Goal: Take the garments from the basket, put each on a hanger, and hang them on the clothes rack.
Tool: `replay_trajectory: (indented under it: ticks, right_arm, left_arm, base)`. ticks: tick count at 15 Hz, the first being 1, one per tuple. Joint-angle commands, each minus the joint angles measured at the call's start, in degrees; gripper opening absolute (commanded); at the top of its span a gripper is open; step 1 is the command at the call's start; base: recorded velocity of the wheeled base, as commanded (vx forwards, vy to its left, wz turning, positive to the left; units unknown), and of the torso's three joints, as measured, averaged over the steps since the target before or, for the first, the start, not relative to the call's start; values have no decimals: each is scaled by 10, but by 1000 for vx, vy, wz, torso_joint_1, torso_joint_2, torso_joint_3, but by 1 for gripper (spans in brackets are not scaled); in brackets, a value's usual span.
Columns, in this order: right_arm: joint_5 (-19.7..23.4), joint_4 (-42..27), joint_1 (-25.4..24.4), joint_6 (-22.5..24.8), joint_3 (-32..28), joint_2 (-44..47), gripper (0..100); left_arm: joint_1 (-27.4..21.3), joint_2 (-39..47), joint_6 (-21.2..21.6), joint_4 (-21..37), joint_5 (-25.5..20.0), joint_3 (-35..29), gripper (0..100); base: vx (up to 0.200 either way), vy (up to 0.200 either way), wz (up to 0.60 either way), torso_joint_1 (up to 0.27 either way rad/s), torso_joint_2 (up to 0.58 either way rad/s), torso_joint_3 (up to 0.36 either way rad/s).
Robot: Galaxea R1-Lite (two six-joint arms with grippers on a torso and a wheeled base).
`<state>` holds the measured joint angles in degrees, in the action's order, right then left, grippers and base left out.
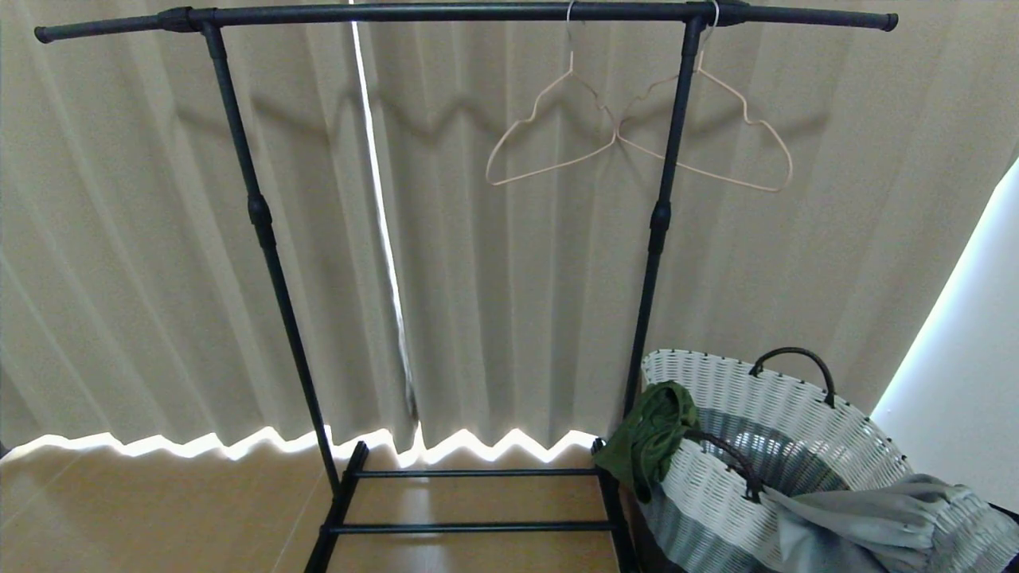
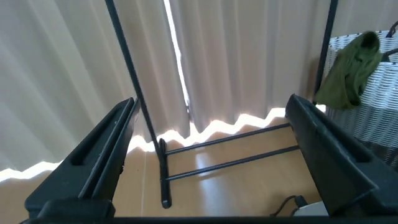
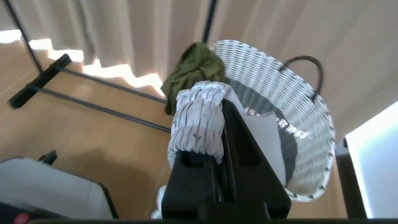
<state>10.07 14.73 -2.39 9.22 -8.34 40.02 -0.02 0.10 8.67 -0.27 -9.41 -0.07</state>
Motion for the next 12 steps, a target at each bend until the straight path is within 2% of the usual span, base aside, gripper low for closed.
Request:
replay_trajectory:
  ticks: [1, 2, 3, 4, 5, 6, 7, 9, 10, 11, 12]
  right_arm:
    - [0, -7, -29, 0, -5, 3, 0]
    - [0, -19, -40, 0, -16, 4, 0]
    - [0, -53, -53, 0, -42, 9, 0]
    - [0, -82, -64, 0, -73, 11, 0]
    - [1, -112, -80, 0, -109, 12, 0]
    - [0, -126, -89, 0, -124, 14, 0]
    - [1, -140, -111, 0, -150, 23, 0]
    - [1, -134, -143, 0, -171, 49, 0]
    - [1, -134, -168, -1, -195, 71, 0]
    - [1, -134, -188, -3, -228, 92, 0]
    - [1, -134, -194, -6, -248, 103, 0]
  left_arm:
    - [0, 0, 0, -2, 0, 1, 100]
    - [0, 0, -1, -10, 0, 1, 100]
    - [0, 0, -1, -42, -4, 1, 100]
    - [-1, 2, -1, -67, -41, 1, 100]
    - [-1, 3, -1, -67, -106, -22, 100]
    - [-2, 9, -1, -64, -133, -39, 100]
    - [-3, 61, -1, -64, -170, -77, 100]
    - [-5, 166, -1, -68, -204, -139, 100]
    - [-9, 246, -1, -71, -228, -180, 100]
    - [-15, 344, -1, -80, -232, -226, 100]
    - [-23, 399, -4, -93, -232, -244, 100]
  base:
    - [0, 0, 0, 0, 0, 0]
    - [0, 0, 0, 0, 0, 0]
    - [0, 0, 0, 0, 0, 0]
    - [0, 0, 0, 0, 0, 0]
    - [0, 0, 0, 0, 0, 0]
    - [0, 0, 0, 0, 0, 0]
    - [0, 0, 0, 0, 0, 0]
    - [0, 0, 0, 0, 0, 0]
    - [0, 0, 0, 0, 0, 0]
    - [0, 0, 0, 0, 0, 0]
    - [0, 0, 0, 0, 0, 0]
